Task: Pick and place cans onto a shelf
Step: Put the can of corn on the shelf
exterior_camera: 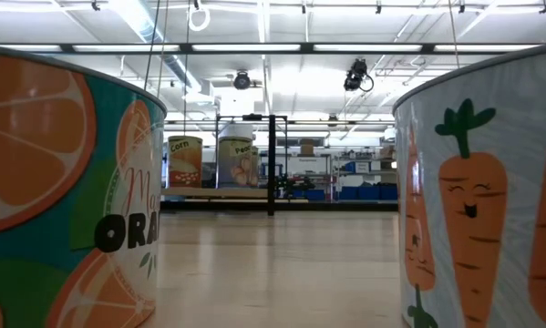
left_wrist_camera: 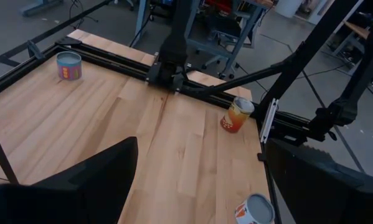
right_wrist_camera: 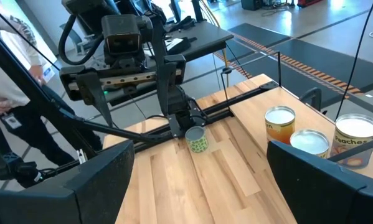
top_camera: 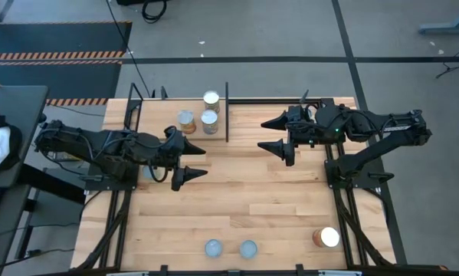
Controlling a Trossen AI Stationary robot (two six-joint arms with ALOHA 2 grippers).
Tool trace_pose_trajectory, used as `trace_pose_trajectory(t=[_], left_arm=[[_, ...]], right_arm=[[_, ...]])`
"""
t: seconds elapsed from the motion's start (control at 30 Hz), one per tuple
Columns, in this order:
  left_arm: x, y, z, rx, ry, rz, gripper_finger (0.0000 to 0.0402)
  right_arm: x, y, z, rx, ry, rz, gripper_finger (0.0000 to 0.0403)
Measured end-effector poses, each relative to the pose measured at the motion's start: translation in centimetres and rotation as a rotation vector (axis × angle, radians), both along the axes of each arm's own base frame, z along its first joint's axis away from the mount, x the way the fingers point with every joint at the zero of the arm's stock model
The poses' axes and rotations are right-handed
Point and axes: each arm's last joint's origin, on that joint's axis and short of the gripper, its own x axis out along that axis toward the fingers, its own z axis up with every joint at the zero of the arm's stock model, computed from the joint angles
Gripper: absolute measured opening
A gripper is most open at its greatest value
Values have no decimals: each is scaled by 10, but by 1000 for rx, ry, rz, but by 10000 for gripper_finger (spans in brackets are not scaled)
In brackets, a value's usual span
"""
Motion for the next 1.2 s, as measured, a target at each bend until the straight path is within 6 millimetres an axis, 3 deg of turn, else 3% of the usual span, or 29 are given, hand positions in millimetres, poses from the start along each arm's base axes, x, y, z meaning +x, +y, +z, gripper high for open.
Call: trace_pose_trajectory(t=[0.1, 0.27, 0.43, 0.6, 0.73, 0.9, 1.2], left_arm=[[0, 0, 0, 0, 0, 0, 357], [0, 0, 0, 0, 0, 0, 357], [0, 0, 0, 0, 0, 0, 357], [0, 0, 0, 0, 0, 0, 357], [0, 0, 0, 0, 0, 0, 357], [0, 0, 0, 0, 0, 0, 357], [0, 0, 0, -1, -5, 0, 357]], right_arm=[[0, 0, 0, -15, 5, 6, 375], [-2, -1, -2, -427, 79, 127, 375], [-1, -1, -2, -555, 95, 160, 375], [4, 1, 1, -346, 18, 139, 375], [2, 4, 1, -278, 14, 235, 375], [-1, 17, -5, -104, 135, 443, 375], [-16, 44, -27, 186, 418, 565, 376]])
